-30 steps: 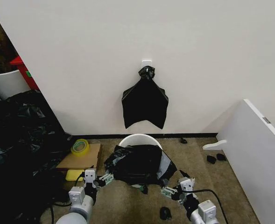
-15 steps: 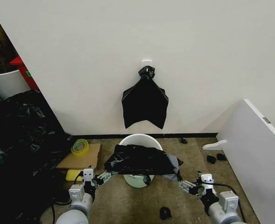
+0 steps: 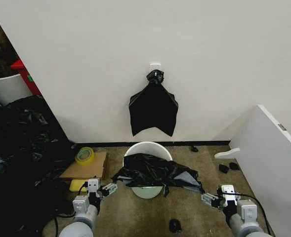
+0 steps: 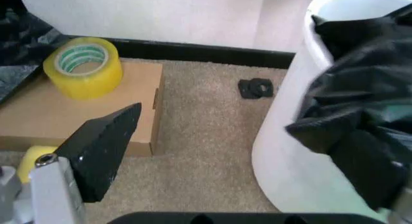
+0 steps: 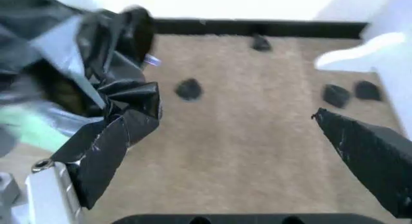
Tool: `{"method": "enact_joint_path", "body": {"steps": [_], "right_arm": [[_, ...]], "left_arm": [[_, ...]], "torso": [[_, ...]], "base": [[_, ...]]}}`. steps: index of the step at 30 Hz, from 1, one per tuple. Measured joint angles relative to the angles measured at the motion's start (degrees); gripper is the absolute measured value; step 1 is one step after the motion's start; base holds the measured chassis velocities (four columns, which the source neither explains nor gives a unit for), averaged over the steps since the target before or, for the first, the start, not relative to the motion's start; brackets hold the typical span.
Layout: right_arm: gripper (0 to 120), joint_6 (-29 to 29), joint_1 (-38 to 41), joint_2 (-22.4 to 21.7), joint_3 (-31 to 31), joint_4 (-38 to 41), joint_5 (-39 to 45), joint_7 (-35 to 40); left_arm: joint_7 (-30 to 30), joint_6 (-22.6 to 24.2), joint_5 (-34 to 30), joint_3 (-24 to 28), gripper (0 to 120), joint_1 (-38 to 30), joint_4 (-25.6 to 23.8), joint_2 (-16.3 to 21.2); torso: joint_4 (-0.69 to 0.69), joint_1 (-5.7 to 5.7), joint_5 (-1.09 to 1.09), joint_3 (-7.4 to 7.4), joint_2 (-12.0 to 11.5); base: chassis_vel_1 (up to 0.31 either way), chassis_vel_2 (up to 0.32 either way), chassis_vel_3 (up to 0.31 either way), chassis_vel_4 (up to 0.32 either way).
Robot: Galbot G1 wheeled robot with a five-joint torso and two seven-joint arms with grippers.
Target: Place the garbage bag over the trash bin.
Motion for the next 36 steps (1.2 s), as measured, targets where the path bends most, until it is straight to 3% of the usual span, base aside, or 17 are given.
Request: {"method": "enact_joint_path", "body": {"steps": [8, 12, 14, 18, 22, 23, 24, 26, 31, 34, 35, 36], "right_arm": [[100, 3.9, 0.7, 1.9, -6.8, 1.5, -8.4, -5.0], [100, 12.1, -0.2, 1.3, -7.3, -0.5, -14.9, -13.8], [100, 20.4, -0.4, 0.9, -6.4, -3.2, -19.8, -19.6], [100, 27.0, 0.0, 0.9, -5.1, -6.1, -24.2, -24.3], [100, 39.8, 1.8, 1.0, -0.6, -11.4, -27.5, -40.0], [100, 39.8, 1.8, 1.0, -0.6, -11.4, -27.5, -40.0], [100, 44.3, 2.8, 1.2, 1.0, -13.0, -27.3, -47.1], [100, 48.2, 4.3, 1.8, 1.9, -14.1, -27.3, -52.6], [100, 47.3, 5.5, 2.6, 0.0, -13.8, -26.9, -46.1], [100, 44.5, 6.0, 3.1, -1.1, -13.4, -26.5, -40.3], [100, 44.5, 6.0, 3.1, -1.1, -13.4, -26.5, -40.3], [100, 42.8, 6.1, 3.1, -1.6, -13.2, -26.1, -38.0]], "left_arm": [[0.0, 0.8, 0.9, 0.2, 100, 2.1, -3.7, 0.4], [-0.1, 0.7, 1.2, -0.3, 100, 1.7, -3.7, 0.7], [-0.4, 0.7, 0.4, -0.6, 100, 1.2, -3.6, 0.7], [-0.5, 0.7, 0.2, -0.5, 100, 0.9, -3.6, 0.7], [-0.6, 0.8, 0.2, -0.5, 100, 0.8, -3.4, 0.7], [-0.6, 0.8, 0.2, -0.5, 100, 0.8, -3.4, 0.7], [-0.6, 0.8, 0.2, -0.5, 100, 0.8, -3.4, 0.7], [-0.6, 0.8, 0.2, -0.5, 100, 0.8, -3.3, 0.7], [0.9, -0.4, 0.2, -1.1, 100, 1.3, -3.5, 0.9], [8.8, -5.3, -1.9, -2.8, 100, 2.5, -3.7, 2.1], [8.8, -5.3, -1.9, -2.8, 100, 2.5, -3.7, 2.1], [13.9, -7.9, -3.9, -3.9, 100, 3.2, -3.6, 2.8]], "torso": [[0.0, 0.0, 0.03, 0.0, 0.0], [0.0, 0.0, 0.01, 0.0, 0.0], [0.0, 0.0, 0.0, 0.0, 0.0], [0.0, 0.0, 0.02, 0.0, 0.0], [0.0, 0.0, 0.02, 0.0, 0.0], [0.0, 0.0, 0.02, 0.0, 0.0], [0.0, 0.0, 0.01, 0.0, 0.0], [0.0, 0.0, 0.03, 0.0, 0.0], [-0.01, 0.0, 0.01, 0.0, 0.0], [0.0, 0.0, 0.01, 0.0, 0.0], [0.0, 0.0, 0.01, 0.0, 0.0], [0.0, 0.0, 0.04, 0.0, 0.0]], "base": [[0.0, 0.0, 0.0, 0.0], [0.0, 0.0, 0.0, 0.0], [0.0, 0.0, 0.0, 0.0], [0.0, 0.0, 0.0, 0.0], [0.0, 0.0, 0.0, 0.0], [0.0, 0.0, 0.0, 0.0], [0.0, 0.0, 0.0, 0.0], [0.0, 0.0, 0.0, 0.0], [0.0, 0.0, 0.0, 0.0], [0.0, 0.0, 0.0, 0.0], [0.0, 0.0, 0.0, 0.0], [0.0, 0.0, 0.0, 0.0]]}}
